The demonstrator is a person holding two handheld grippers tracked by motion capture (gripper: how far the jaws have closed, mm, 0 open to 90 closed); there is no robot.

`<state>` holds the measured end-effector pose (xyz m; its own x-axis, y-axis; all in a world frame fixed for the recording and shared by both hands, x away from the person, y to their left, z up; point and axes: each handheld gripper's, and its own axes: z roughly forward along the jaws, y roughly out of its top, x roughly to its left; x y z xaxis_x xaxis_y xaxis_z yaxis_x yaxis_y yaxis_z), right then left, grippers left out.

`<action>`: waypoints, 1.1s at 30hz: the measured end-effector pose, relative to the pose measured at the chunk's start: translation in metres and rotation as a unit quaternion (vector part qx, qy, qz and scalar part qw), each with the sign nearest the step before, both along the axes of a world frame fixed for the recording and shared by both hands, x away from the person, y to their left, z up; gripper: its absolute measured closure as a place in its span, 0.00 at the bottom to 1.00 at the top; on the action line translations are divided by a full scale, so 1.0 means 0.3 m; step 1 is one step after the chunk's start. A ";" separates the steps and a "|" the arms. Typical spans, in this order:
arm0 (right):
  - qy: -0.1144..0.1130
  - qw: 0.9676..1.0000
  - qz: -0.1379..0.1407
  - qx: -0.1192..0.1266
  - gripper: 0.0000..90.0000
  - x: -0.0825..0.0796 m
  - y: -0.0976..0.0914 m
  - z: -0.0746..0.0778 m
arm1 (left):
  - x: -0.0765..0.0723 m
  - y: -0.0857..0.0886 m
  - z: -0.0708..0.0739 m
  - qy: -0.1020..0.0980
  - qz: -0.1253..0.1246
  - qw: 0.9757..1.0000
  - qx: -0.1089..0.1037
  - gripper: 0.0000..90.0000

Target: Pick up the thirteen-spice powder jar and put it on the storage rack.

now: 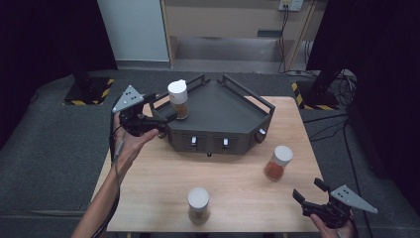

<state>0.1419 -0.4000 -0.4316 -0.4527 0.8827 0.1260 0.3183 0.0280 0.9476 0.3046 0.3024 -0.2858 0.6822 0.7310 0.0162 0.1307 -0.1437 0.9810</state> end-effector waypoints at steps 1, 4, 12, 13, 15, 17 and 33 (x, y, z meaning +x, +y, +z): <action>0.000 1.000 0.000 0.000 0.06 0.000 0.000 0.000 | -0.011 0.007 -0.009 -0.001 -0.003 1.000 -0.003 0.02; 0.000 1.000 0.000 -0.001 0.06 -0.001 0.001 0.001 | -0.046 0.034 -0.037 -0.003 -0.010 1.000 -0.010 0.02; -0.001 1.000 0.002 -0.001 0.06 0.000 0.000 0.001 | -0.148 0.099 -0.126 -0.008 -0.006 1.000 -0.016 0.02; -0.001 1.000 0.002 -0.001 0.06 -0.001 0.001 0.002 | -0.156 0.107 -0.136 -0.009 -0.006 1.000 -0.015 0.03; -0.001 1.000 0.002 -0.001 0.06 0.000 0.001 0.002 | -0.164 0.114 -0.144 -0.008 -0.006 1.000 -0.013 0.03; -0.001 1.000 0.002 -0.003 0.06 0.000 0.001 0.002 | -0.183 0.135 -0.171 -0.008 -0.011 1.000 -0.012 0.03; 0.000 1.000 0.003 -0.003 0.06 0.000 0.001 0.003 | -0.285 0.209 -0.324 0.022 -0.011 1.000 -0.009 0.03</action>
<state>0.1419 -0.3997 -0.4308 -0.4582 0.8807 0.1200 0.3175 0.0360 0.9476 0.2192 0.3653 -0.3829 0.6981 0.7155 -0.0274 0.1703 -0.1288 0.9769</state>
